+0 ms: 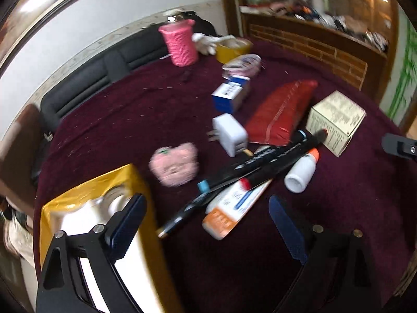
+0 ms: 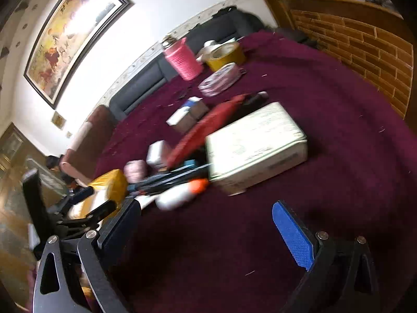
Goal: Organize objects
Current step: 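Grasp the long white blue-striped box with the left tool while the right tool reaches the black markers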
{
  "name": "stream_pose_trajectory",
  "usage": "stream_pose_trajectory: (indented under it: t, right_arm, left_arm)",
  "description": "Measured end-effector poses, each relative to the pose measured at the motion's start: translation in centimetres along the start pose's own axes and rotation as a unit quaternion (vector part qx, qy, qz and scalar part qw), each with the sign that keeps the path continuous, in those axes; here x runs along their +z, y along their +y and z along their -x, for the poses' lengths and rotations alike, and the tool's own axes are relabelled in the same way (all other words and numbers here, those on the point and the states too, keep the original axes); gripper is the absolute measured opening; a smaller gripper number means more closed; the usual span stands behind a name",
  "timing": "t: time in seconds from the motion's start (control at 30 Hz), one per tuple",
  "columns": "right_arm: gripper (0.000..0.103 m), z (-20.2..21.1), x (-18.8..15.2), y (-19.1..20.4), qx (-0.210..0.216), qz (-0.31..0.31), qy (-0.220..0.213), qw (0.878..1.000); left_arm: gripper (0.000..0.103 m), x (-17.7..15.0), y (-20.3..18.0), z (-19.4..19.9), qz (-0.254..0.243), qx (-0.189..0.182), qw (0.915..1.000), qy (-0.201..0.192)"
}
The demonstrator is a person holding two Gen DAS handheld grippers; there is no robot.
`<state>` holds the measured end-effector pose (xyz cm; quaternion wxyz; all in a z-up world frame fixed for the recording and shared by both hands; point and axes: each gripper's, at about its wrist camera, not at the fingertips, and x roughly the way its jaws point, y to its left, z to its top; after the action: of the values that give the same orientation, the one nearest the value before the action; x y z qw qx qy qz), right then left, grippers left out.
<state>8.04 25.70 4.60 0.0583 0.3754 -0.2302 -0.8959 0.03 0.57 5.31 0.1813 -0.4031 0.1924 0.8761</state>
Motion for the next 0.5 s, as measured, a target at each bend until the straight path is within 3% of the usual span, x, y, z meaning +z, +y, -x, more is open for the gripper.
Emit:
stream_pose_trajectory:
  t: [0.13,0.23,0.27,0.33,0.37,0.43,0.5]
  right_arm:
    - [0.103,-0.6,0.0,-1.7,0.015,-0.01,-0.023,1.0]
    - [0.103,-1.0,-0.1,-2.7,0.035,-0.03,-0.022,0.999]
    - [0.103,-1.1,0.0,-2.9,0.042,-0.033,-0.022,0.998]
    - [0.103,-0.8,0.1,-3.0,0.052,-0.035,-0.025,0.998]
    - [0.103,-1.0,0.1,-3.1,0.055,-0.036,-0.02,0.998]
    - [0.103,-1.3,-0.2,-2.8,0.06,-0.035,-0.012,0.998]
    - [0.103,-1.4,-0.2,-2.7,0.062,-0.034,-0.012,0.997]
  left_arm:
    - [0.095,1.9,-2.4,-3.1,-0.081,0.022,0.9963,0.019]
    - [0.093,2.0,-3.3,-6.1,-0.104,-0.005,0.9917,0.076]
    - [0.085,1.9,-3.3,-6.0,-0.097,-0.014,0.9926,0.071]
    - [0.076,1.9,-2.9,-5.1,-0.065,-0.083,0.9913,0.078]
    - [0.062,1.8,-2.9,-4.4,-0.052,-0.117,0.9888,0.077]
    - [0.058,1.3,-3.0,-3.0,-0.029,-0.179,0.9799,0.083]
    - [0.058,0.6,-2.9,-1.6,-0.02,-0.198,0.9774,0.073]
